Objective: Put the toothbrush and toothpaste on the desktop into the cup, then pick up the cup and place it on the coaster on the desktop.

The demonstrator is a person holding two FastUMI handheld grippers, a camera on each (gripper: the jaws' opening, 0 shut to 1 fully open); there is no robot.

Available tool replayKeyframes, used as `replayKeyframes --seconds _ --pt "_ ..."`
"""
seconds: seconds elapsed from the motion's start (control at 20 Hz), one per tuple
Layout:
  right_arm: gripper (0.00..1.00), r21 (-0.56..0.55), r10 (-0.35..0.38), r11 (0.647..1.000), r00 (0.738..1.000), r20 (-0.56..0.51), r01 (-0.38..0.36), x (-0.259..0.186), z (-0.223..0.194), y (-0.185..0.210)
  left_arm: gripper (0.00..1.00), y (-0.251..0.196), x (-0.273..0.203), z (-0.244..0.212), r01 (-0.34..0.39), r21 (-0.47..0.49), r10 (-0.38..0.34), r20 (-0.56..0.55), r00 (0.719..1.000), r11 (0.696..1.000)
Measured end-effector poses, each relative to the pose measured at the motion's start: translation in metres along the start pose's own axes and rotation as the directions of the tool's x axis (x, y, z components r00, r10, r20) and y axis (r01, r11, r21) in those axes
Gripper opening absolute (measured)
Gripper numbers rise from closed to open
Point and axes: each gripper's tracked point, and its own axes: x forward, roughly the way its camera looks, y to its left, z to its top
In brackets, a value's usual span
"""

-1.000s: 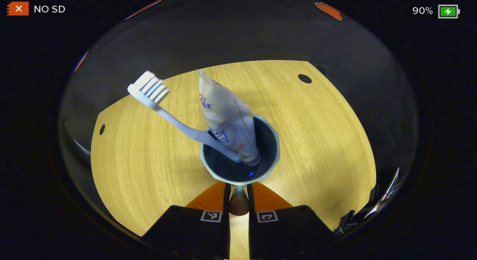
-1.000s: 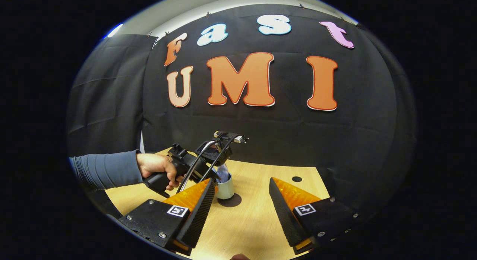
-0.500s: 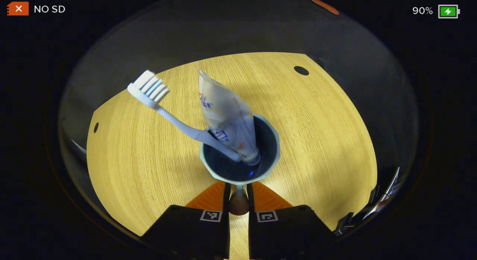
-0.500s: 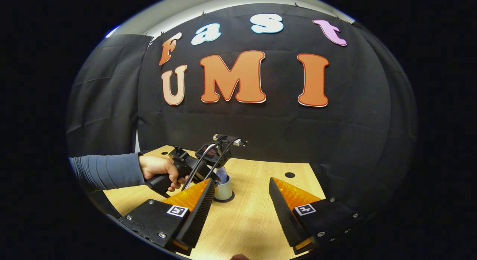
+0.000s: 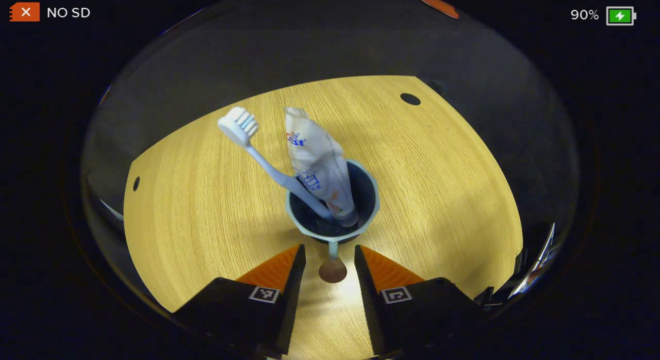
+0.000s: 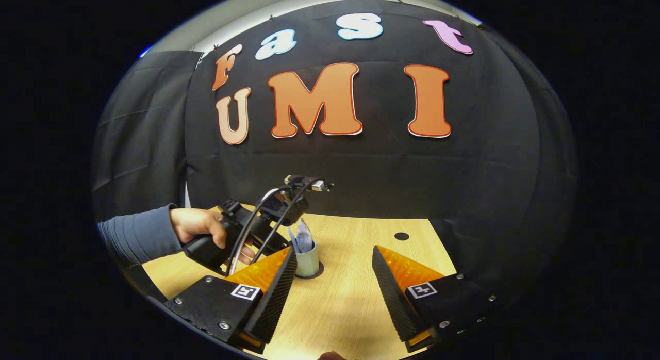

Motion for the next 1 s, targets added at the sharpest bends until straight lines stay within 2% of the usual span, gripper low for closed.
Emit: replayKeyframes --seconds 0.05,0.1,0.2,0.25,0.3,0.45,0.5,0.65,0.9,1.0 --pt "0.88 -0.002 -0.007 1.000 1.000 -0.006 0.007 0.001 -0.001 -0.001 0.61 0.002 -0.004 -0.001 -0.001 0.004 0.001 0.028 1.000 1.000" --pt "0.88 -0.005 -0.021 1.000 1.000 -0.004 0.021 0.003 0.000 -0.004 0.72 0.006 -0.010 -0.002 -0.003 0.010 0.003 0.051 0.999 1.000" --pt "0.88 -0.021 -0.060 0.998 0.998 0.020 0.060 0.005 0.004 -0.009 0.77 0.018 -0.026 -0.002 -0.026 0.002 0.026 0.124 0.992 1.000" --pt "0.88 -0.025 -0.090 0.996 0.995 0.042 0.091 0.006 0.007 -0.013 0.81 0.025 -0.039 0.002 -0.037 -0.017 0.039 0.188 0.981 0.999" --pt "0.88 -0.029 -0.115 0.993 0.991 0.062 0.117 0.007 0.009 -0.015 0.90 0.033 -0.051 0.004 -0.053 -0.027 0.058 0.239 0.969 0.998" --pt "0.88 -0.054 -0.150 0.986 0.984 0.094 0.155 0.008 0.011 -0.005 0.92 0.050 -0.094 0.008 -0.099 -0.076 0.120 0.370 0.921 0.992" --pt "0.88 -0.070 -0.155 0.984 0.983 0.101 0.162 0.008 0.012 0.001 0.94 0.054 -0.109 0.011 -0.119 -0.084 0.143 0.412 0.900 0.989" --pt "0.88 -0.106 -0.149 0.981 0.977 0.150 0.165 0.008 0.021 0.027 0.97 0.063 -0.161 0.015 -0.189 -0.151 0.241 0.531 0.812 0.970" --pt "0.88 -0.091 -0.076 0.991 0.983 0.169 0.093 0.025 0.027 0.084 0.96 0.059 -0.157 0.005 -0.292 -0.224 0.366 0.638 0.677 0.930" --pt "0.88 -0.098 -0.049 0.993 0.980 0.192 0.069 0.032 0.037 0.101 0.96 0.056 -0.156 0.008 -0.300 -0.240 0.381 0.681 0.626 0.923"
